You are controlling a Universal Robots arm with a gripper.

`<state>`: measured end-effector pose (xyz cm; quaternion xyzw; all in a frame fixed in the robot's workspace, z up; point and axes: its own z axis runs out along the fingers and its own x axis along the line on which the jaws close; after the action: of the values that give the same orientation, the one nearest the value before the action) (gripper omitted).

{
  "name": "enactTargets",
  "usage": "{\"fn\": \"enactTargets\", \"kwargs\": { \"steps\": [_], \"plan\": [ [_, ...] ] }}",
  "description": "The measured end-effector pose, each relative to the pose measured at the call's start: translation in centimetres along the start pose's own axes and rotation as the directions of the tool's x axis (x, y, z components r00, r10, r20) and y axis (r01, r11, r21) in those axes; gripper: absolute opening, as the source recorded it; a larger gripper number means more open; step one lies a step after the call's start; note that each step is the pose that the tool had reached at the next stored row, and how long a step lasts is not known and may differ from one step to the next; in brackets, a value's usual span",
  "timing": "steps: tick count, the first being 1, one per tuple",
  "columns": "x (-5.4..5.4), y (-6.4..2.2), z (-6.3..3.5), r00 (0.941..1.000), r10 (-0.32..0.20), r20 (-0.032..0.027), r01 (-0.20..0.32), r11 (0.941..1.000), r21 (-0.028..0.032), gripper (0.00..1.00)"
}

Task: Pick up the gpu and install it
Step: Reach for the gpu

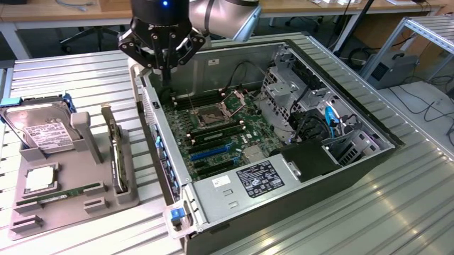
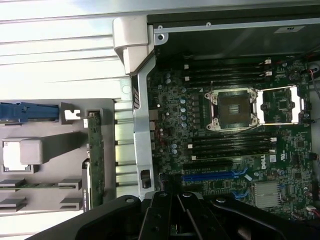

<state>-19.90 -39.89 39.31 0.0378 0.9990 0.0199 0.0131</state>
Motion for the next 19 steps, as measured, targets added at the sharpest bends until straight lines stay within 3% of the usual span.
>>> {"fn": "enactTargets", "kwargs": {
  "steps": [19],
  "plan": [
    [0.54,-0.04,-0.01,1.0000,0.000,0.0000,0.000,1.0000,0.0000,0.11]
  ]
}}
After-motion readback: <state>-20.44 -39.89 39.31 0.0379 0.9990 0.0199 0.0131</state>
